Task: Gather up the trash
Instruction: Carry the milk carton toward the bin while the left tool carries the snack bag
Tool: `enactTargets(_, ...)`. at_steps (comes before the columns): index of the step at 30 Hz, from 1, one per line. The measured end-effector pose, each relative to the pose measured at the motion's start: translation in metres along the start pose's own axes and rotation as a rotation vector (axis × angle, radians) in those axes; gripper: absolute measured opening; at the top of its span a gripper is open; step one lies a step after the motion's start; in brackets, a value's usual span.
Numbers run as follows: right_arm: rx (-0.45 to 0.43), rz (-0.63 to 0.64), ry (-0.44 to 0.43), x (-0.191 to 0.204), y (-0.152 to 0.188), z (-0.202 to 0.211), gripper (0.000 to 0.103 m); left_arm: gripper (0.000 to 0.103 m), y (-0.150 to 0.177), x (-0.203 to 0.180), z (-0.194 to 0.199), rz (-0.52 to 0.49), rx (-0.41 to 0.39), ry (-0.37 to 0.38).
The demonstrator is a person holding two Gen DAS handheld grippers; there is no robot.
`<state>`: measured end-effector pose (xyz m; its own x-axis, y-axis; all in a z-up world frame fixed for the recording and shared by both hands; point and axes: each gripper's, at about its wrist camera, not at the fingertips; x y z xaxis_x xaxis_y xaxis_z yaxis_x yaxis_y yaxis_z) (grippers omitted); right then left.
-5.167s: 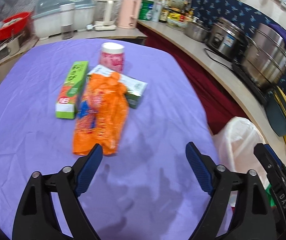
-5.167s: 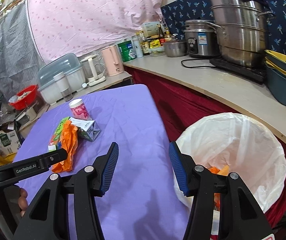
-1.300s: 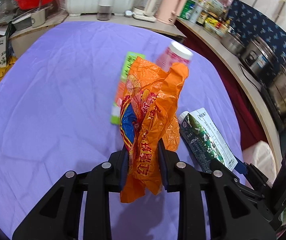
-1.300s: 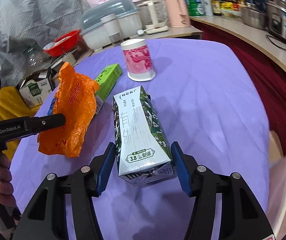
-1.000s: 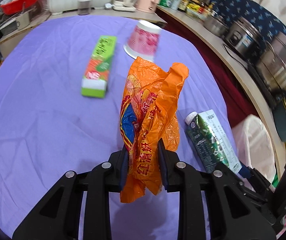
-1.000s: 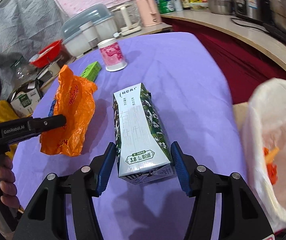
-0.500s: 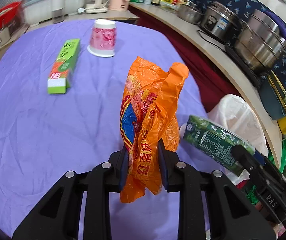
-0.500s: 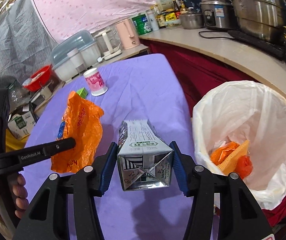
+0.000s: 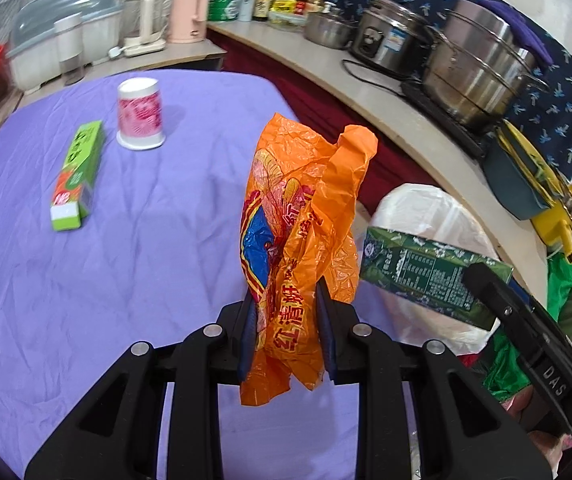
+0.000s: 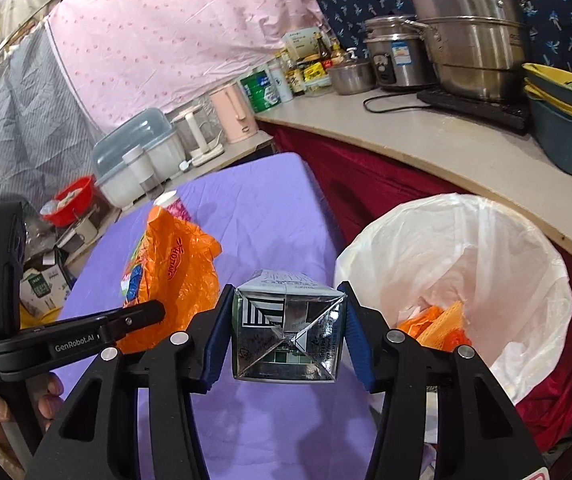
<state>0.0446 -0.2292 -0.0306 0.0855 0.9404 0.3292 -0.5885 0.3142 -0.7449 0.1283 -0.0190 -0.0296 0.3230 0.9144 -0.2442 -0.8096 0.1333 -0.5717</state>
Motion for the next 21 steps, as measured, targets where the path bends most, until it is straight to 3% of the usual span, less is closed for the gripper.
enactTargets(11, -0.100, -0.113, 0.160, -0.072, -0.013, 0.039, 0.049, 0.025, -0.013, -0.065, -0.013, -0.095, 0.010, 0.095)
enactTargets(21, -0.089, -0.182, 0.261, -0.120, 0.004, 0.042, 0.049, 0.026, -0.003, -0.132, -0.056, -0.190, 0.101, 0.166)
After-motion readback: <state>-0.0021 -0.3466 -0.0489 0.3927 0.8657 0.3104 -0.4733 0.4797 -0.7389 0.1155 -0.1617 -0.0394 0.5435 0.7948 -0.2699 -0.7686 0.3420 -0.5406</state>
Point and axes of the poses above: each gripper's, at about its wrist camera, not at the fingertips, and z roughly against the way its jaws point, x to its left, y to its underside
